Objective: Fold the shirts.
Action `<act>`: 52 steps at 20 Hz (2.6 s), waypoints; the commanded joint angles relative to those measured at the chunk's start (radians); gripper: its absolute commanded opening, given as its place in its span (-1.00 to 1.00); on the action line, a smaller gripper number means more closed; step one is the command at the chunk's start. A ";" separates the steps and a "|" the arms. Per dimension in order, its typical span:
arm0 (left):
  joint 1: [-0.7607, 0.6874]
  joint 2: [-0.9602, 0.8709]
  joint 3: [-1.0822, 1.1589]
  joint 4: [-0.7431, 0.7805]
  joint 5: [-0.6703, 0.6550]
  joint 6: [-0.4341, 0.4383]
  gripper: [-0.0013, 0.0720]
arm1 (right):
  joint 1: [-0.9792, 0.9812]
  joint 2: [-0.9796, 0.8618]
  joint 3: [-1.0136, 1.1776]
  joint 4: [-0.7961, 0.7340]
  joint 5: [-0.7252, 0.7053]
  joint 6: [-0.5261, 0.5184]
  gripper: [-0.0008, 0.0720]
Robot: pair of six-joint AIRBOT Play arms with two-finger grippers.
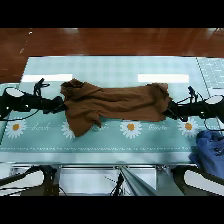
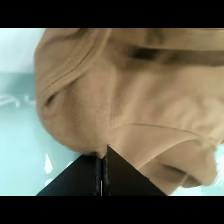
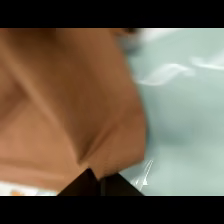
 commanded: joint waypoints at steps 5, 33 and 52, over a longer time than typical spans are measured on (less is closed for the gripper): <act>0.000 0.426 0.354 -0.005 0.039 0.047 -0.88 | -0.023 0.306 0.402 0.017 0.250 -0.133 -0.92; 0.148 0.643 0.659 0.188 -0.659 -0.236 -0.90 | 0.045 0.366 0.993 -0.467 0.810 0.167 -0.92; -0.242 -0.198 0.394 0.190 0.502 -0.013 -0.89 | 0.183 -0.447 0.894 -0.444 -0.217 0.139 -0.92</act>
